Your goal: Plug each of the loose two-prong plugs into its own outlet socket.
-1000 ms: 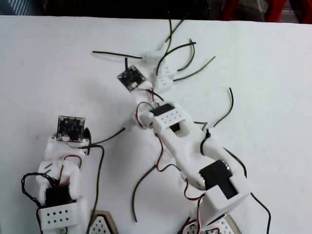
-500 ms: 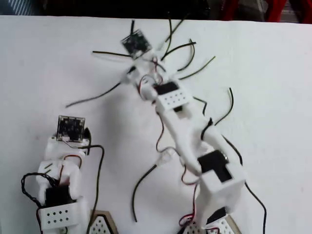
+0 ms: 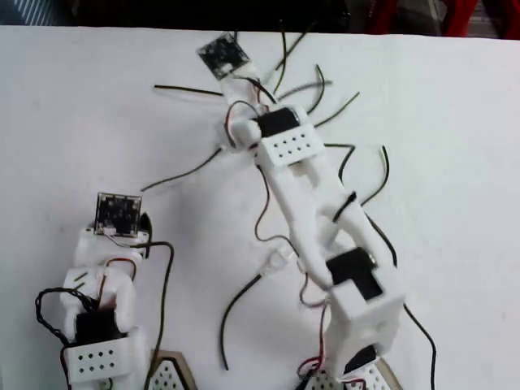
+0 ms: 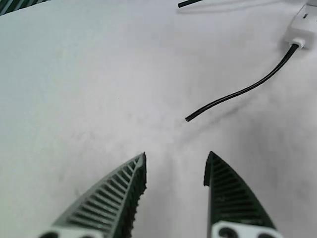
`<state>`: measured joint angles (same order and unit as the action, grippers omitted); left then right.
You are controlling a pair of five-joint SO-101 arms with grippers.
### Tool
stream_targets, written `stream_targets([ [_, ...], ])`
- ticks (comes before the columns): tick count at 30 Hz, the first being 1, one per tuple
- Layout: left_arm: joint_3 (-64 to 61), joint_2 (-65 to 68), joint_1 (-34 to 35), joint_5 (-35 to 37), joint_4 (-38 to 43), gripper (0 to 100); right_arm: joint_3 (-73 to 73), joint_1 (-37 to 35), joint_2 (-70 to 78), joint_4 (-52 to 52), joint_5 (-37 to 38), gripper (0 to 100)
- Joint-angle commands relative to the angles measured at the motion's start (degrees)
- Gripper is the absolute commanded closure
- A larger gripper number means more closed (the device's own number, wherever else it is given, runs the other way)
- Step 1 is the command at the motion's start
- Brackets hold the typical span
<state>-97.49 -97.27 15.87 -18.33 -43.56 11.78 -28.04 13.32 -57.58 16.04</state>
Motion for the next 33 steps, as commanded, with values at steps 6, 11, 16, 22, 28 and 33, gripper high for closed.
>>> stream_targets([
  [6,0.2,-0.6,-0.7,0.0,-0.4,80,3.2,-3.4,-15.4,-25.0,0.1,77.3],
  [11,0.2,-0.6,-0.7,0.0,-0.4,80,3.1,-2.0,-16.0,-37.3,0.5,77.2],
  [16,0.2,-0.6,-0.7,0.0,-0.4,80,-3.1,-1.8,-18.6,-40.9,11.3,77.2],
  [22,0.2,-0.6,-0.7,0.0,-0.4,80,-22.8,-2.0,-31.1,-40.5,30.7,76.9],
  [28,0.2,-0.6,-0.7,0.0,-0.4,80,-41.5,-2.1,-39.9,-35.1,41.1,76.9],
  [33,0.2,-0.6,-0.7,0.0,-0.4,80,-53.5,-3.5,-40.0,-24.9,44.1,71.8],
])
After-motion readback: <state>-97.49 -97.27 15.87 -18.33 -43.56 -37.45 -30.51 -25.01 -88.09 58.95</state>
